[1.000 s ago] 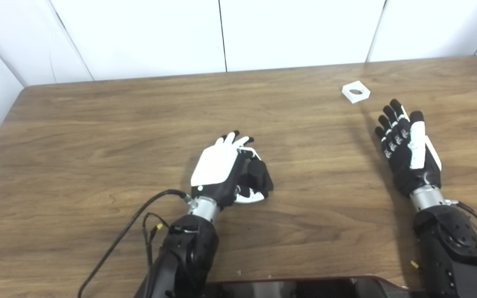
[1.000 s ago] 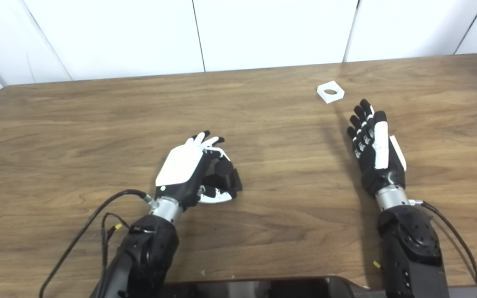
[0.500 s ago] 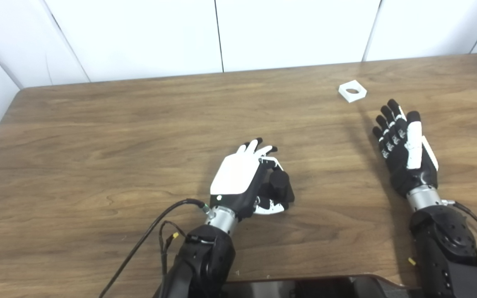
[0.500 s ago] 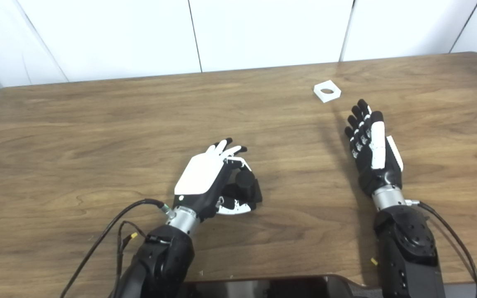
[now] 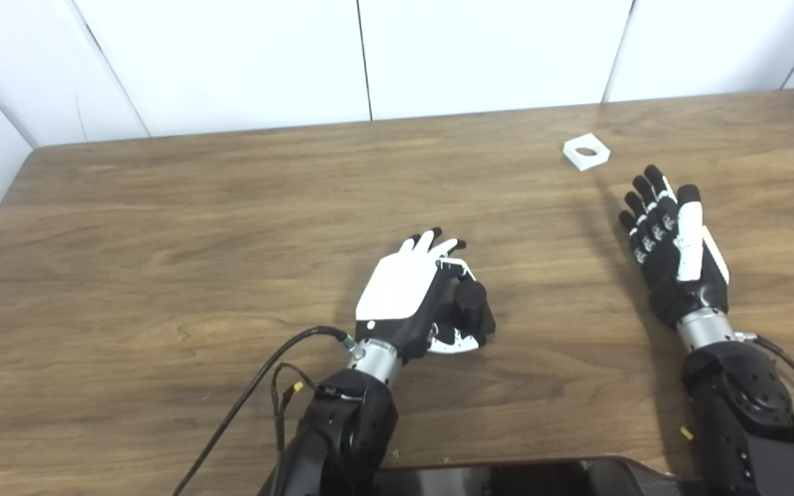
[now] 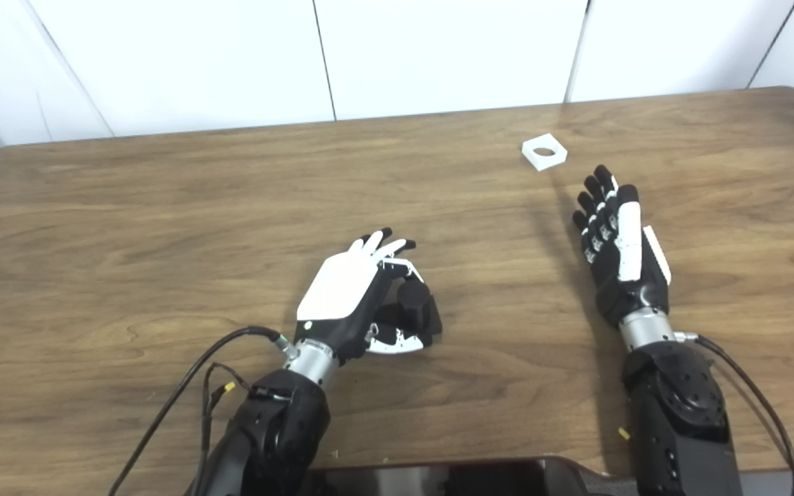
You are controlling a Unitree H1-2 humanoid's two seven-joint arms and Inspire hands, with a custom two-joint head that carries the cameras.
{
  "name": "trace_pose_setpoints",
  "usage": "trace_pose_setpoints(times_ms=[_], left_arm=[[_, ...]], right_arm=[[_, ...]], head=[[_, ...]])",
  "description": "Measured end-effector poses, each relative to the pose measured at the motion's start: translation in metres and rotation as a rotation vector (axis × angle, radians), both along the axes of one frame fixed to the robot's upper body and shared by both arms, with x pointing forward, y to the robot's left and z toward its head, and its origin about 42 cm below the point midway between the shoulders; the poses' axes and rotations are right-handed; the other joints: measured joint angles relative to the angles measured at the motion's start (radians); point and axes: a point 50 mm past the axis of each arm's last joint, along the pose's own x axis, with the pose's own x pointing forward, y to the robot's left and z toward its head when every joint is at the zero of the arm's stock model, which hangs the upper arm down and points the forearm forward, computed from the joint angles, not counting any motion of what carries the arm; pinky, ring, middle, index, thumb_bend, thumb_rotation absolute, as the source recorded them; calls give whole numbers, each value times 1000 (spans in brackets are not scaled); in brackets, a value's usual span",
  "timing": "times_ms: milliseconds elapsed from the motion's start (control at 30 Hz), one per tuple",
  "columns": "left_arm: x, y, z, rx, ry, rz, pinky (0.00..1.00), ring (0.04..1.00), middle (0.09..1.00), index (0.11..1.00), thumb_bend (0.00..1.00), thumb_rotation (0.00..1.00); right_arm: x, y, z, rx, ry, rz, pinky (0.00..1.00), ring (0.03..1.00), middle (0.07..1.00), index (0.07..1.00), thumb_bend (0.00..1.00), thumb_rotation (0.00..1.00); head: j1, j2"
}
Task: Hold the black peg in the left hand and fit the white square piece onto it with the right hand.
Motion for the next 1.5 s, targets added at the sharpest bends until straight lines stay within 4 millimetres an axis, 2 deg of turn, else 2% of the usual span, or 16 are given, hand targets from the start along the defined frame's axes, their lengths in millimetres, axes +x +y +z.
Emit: trace_pose_setpoints(times_ms=[367, 533, 767, 967, 1200, 1500], left_arm=[[-2, -2, 1, 23, 24, -18, 1000, 1000, 929, 683, 912, 308], [-2, -2, 3, 49, 26, -27, 1000, 1000, 946, 712, 962, 326], [-3, 0, 5, 71, 29, -27, 1000, 1000, 977, 737, 961, 335], [-3, 2, 4, 58, 40, -3, 997, 1000, 978, 741, 944, 301], [-1, 6, 6, 70, -3, 60, 933, 982, 950, 721, 940, 339], [2, 5, 13, 25, -42, 111, 987, 1000, 973, 738, 910, 298]], right_arm=[[2, 1, 0, 1, -1, 5, 1000, 1000, 1000, 1000, 600, 1000], [2, 1, 0, -1, -1, 16, 1000, 1000, 1000, 1000, 607, 1000], [2, 1, 0, -1, -2, 18, 1000, 1000, 1000, 1000, 616, 1000], [2, 1, 1, -1, -2, 20, 1000, 1000, 1000, 1000, 607, 1000], [2, -1, 1, 0, -4, 27, 1000, 1000, 1000, 1000, 603, 1000], [3, -3, 1, -4, -2, 38, 1000, 1000, 1000, 1000, 596, 1000]], head=[[5, -2], [6, -2], [8, -3], [9, -3], [15, 0], [20, 2]])
